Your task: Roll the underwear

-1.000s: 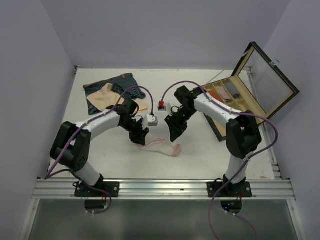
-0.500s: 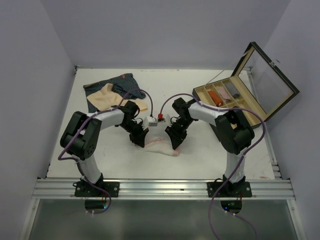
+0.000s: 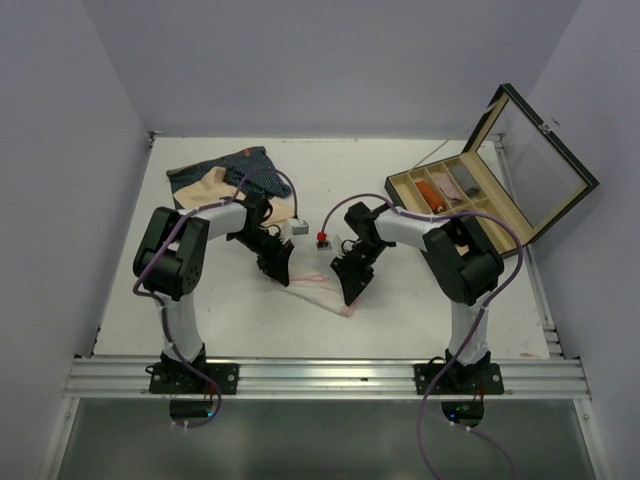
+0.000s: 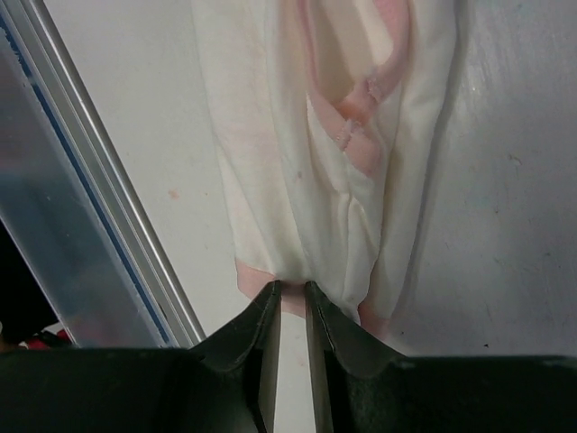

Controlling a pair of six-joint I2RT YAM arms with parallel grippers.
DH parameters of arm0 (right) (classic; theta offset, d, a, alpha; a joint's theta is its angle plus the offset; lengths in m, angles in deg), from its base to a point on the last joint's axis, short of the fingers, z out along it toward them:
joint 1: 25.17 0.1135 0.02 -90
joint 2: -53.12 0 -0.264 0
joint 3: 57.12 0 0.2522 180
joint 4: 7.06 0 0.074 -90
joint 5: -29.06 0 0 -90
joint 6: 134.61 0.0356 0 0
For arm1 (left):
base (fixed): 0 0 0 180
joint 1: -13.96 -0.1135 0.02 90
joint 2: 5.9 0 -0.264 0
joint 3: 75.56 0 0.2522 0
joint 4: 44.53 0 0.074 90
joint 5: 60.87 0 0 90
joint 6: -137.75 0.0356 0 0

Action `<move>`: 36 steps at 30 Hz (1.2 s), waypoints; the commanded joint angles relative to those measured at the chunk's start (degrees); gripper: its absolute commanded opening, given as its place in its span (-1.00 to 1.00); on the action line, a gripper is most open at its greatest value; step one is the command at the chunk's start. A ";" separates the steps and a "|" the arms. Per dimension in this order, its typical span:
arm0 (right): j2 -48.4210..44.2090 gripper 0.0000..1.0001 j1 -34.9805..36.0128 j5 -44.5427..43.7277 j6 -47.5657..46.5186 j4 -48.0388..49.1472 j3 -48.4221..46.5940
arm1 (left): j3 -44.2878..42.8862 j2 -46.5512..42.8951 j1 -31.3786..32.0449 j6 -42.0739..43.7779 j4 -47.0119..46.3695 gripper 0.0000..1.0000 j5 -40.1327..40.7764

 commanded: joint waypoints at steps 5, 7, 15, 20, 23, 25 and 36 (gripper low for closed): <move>-7.26 -0.46 0.50 9.59 1.37 -0.77 -5.03 | -8.60 -2.37 -2.46 3.36 -0.81 -0.12 0.28; -11.90 -0.37 -0.38 12.60 3.21 -0.26 -6.97 | -10.46 -5.27 -3.51 2.84 -0.72 0.06 -0.69; -10.01 -0.37 -3.81 -2.63 6.12 2.39 -10.58 | -8.37 -18.11 -5.36 -2.43 -6.17 0.47 7.72; -3.85 -0.54 -3.72 -9.79 5.86 -0.60 -12.78 | -0.91 -19.61 -6.94 -3.75 -2.22 0.38 10.20; -2.01 -0.58 -3.37 -12.52 6.30 -0.08 -11.99 | 6.55 -23.74 -7.03 -6.39 -7.47 0.35 16.95; -1.04 -0.61 -2.85 -14.09 6.83 0.80 -10.77 | 8.95 -25.15 -6.24 -7.00 -10.73 0.24 22.38; 0.02 -0.64 0.92 -13.40 11.57 8.62 -0.92 | 9.31 -15.06 1.03 -10.96 -21.80 -0.36 25.32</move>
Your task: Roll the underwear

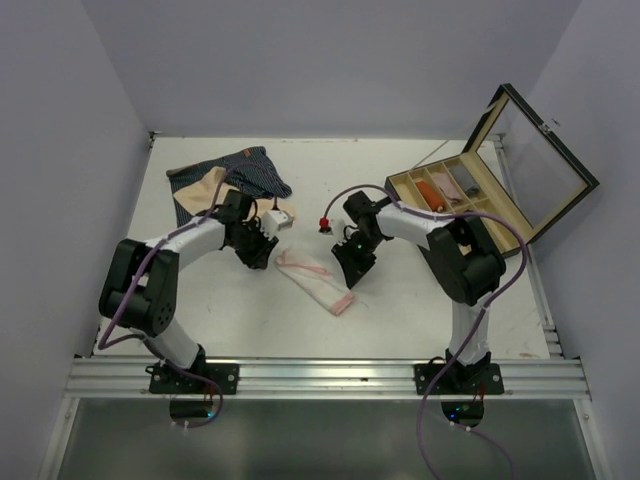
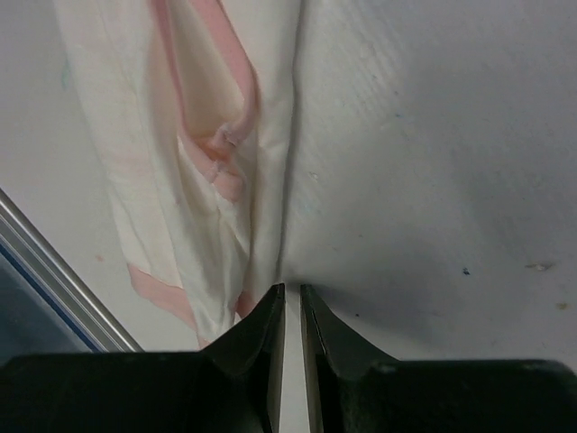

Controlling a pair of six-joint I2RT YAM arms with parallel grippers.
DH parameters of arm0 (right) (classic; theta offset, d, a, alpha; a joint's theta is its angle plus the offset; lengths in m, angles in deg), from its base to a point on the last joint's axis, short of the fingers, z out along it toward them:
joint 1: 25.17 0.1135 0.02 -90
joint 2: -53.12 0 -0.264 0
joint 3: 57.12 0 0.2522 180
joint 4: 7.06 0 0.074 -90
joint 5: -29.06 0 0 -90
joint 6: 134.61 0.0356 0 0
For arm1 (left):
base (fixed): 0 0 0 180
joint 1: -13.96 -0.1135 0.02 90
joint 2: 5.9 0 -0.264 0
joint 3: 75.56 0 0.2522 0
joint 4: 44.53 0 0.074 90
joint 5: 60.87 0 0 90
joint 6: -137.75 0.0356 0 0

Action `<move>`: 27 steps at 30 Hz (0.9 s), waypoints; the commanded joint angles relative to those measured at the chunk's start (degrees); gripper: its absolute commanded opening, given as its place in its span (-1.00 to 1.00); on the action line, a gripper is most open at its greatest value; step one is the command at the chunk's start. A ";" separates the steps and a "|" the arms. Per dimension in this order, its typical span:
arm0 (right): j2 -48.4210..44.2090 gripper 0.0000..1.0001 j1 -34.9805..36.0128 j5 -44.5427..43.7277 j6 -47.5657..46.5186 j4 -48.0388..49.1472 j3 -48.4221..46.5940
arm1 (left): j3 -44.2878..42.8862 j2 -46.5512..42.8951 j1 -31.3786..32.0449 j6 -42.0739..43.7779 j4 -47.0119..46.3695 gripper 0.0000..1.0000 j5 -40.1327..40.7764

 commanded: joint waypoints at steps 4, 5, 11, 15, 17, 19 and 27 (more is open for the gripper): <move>-0.84 -0.65 3.65 1.49 4.48 8.57 7.31 | -4.77 8.90 7.12 -4.63 -10.26 -0.45 1.32; -1.45 -0.65 4.00 2.28 4.92 9.11 8.03 | -5.82 10.14 7.21 -5.25 -10.62 -0.47 1.06; -3.65 -0.62 7.52 4.66 7.04 12.45 10.23 | -14.35 17.44 7.22 -6.66 -10.71 -0.50 -0.26; -8.28 -0.64 5.17 -0.61 4.93 9.47 7.68 | -16.29 14.30 5.12 -8.41 -10.18 -0.47 -2.80; -12.07 -0.63 2.70 0.08 3.96 8.50 6.98 | -16.65 10.96 2.23 -8.50 -9.74 -0.41 -3.68; -18.64 -0.60 0.06 -0.35 1.69 7.71 5.23 | -17.26 4.29 -0.50 -7.63 -9.39 -0.29 -5.79; -31.60 0.03 -0.21 -2.47 -13.00 14.46 0.83 | -17.70 -15.94 -3.60 -0.32 -11.23 0.34 -1.24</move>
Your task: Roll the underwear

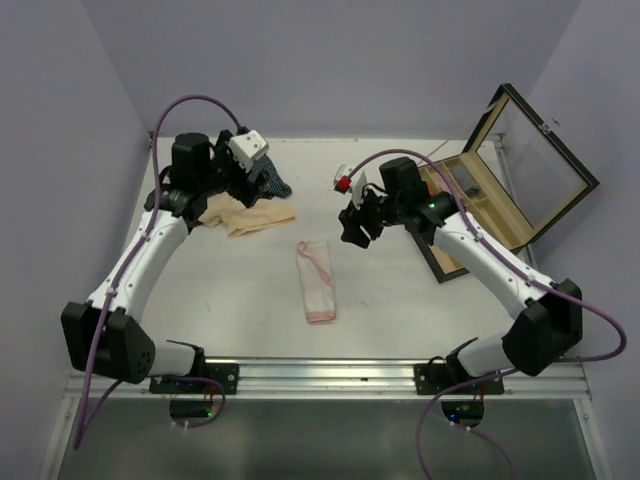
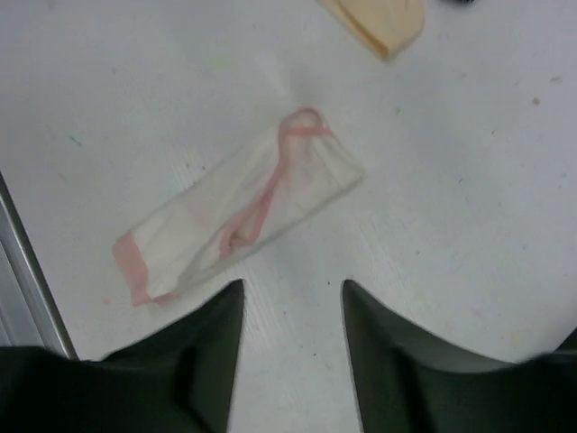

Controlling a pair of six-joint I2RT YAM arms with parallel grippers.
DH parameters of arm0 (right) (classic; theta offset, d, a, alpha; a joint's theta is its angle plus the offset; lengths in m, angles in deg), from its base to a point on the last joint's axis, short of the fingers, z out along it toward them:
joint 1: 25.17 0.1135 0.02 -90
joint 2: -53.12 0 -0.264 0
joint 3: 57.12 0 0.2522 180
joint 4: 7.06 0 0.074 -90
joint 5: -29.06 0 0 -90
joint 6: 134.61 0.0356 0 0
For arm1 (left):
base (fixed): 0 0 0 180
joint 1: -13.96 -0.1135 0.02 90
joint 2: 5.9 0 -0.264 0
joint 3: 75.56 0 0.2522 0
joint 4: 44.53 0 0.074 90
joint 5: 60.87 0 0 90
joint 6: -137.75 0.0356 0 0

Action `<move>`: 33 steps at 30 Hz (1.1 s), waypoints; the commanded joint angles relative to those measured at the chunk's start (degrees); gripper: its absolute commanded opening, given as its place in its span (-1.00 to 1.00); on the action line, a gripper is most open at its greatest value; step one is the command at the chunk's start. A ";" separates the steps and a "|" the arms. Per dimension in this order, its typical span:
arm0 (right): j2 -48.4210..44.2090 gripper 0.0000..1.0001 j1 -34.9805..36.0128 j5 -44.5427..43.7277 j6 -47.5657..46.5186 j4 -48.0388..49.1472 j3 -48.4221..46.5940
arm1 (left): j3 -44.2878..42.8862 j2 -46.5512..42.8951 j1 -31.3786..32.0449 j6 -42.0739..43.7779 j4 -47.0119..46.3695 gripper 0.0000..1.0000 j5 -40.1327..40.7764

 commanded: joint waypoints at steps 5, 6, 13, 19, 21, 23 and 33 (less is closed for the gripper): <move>-0.76 0.97 0.71 7.55 -2.06 7.86 -1.68 | 1.46 -4.40 0.93 -10.64 -4.56 1.00 2.83; 2.73 0.97 0.70 11.42 -2.50 3.24 -2.99 | 0.68 -1.69 0.93 -8.99 -1.49 1.00 -4.59; 8.05 0.96 5.09 33.62 30.42 23.88 6.20 | 7.42 -7.01 -3.11 -16.36 0.48 0.64 -16.62; 10.84 0.67 7.91 32.56 50.92 48.61 20.01 | 16.13 -12.82 -3.29 -15.75 2.32 0.47 -18.99; 12.51 0.59 7.82 30.54 52.85 50.99 22.91 | 17.71 -12.91 -3.29 -16.01 2.85 0.41 -18.73; 16.20 0.50 7.56 29.83 56.19 54.68 24.50 | 18.60 -12.74 -3.29 -16.53 2.50 0.37 -18.64; 27.90 0.17 3.69 26.83 64.90 63.11 26.27 | 20.71 -11.95 -3.29 -14.35 1.96 0.33 -16.08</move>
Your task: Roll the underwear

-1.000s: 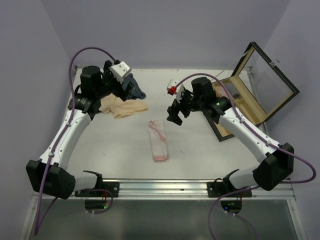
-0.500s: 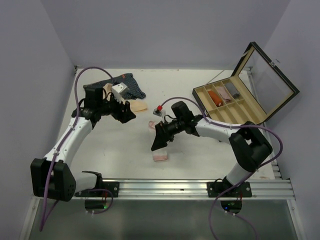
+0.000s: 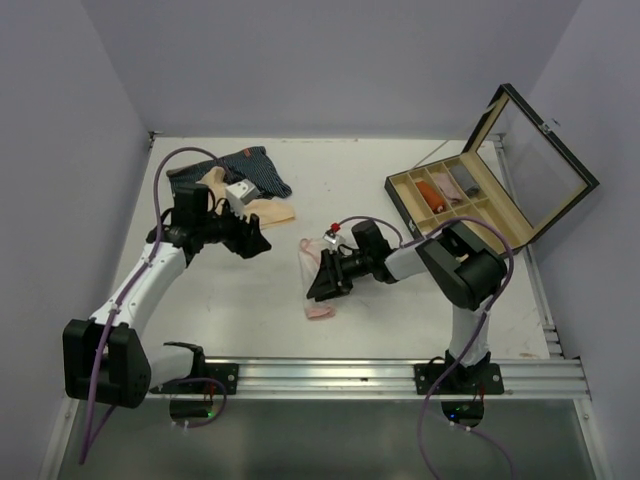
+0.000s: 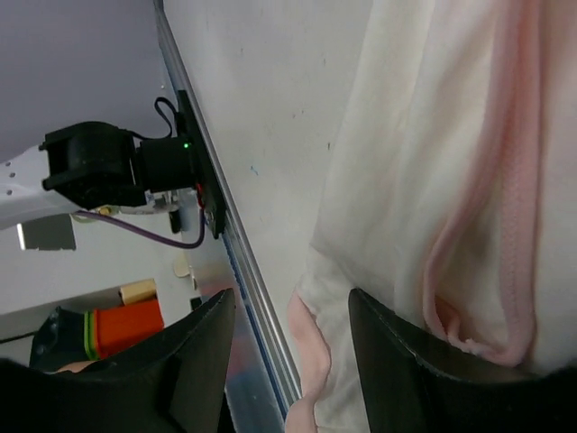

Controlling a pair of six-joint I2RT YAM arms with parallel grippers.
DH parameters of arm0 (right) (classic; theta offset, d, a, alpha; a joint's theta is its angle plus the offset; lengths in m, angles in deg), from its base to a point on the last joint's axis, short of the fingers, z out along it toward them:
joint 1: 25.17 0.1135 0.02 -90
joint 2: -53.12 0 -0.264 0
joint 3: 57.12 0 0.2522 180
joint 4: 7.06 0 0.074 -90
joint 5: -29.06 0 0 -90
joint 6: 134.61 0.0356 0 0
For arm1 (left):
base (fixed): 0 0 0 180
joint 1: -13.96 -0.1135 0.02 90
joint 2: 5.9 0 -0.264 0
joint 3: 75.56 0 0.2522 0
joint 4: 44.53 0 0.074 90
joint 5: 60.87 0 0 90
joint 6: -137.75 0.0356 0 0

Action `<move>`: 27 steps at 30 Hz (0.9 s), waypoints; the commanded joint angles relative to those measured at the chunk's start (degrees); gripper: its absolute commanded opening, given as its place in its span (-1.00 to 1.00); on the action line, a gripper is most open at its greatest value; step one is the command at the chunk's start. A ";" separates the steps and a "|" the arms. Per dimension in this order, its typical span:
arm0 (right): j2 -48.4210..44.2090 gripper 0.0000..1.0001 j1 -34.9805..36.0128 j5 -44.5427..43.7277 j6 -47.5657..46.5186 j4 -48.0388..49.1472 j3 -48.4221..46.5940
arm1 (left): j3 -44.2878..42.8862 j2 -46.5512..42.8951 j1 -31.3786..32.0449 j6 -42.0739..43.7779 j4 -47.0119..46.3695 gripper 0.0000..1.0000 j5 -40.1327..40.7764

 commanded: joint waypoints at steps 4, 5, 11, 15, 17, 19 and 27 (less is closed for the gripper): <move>-4.64 0.13 -0.26 -1.72 8.93 10.63 -1.83 | 1.06 -0.91 -0.10 9.49 3.05 0.14 -4.76; -6.13 0.13 -0.09 -1.55 9.46 10.81 -2.35 | 1.50 -1.70 -0.10 12.55 3.67 0.11 -5.64; -10.55 0.08 0.00 -4.18 8.33 7.74 -5.61 | 3.79 -1.01 -0.10 16.10 4.46 0.01 -8.81; -4.67 0.01 0.00 -5.14 7.01 9.14 -5.70 | 2.83 0.75 -0.10 14.52 3.50 -0.04 -8.64; -0.03 -0.04 -0.17 -4.97 6.22 9.40 -5.70 | 2.65 0.93 -0.10 14.51 2.45 -0.05 -8.64; 2.80 -0.08 -0.26 -5.06 4.20 9.59 -5.87 | 2.47 0.84 -0.01 15.57 2.44 -0.07 -8.46; 3.98 -0.12 0.18 -4.79 6.56 12.75 -7.97 | 5.01 -0.03 3.32 27.60 6.22 -0.17 -5.83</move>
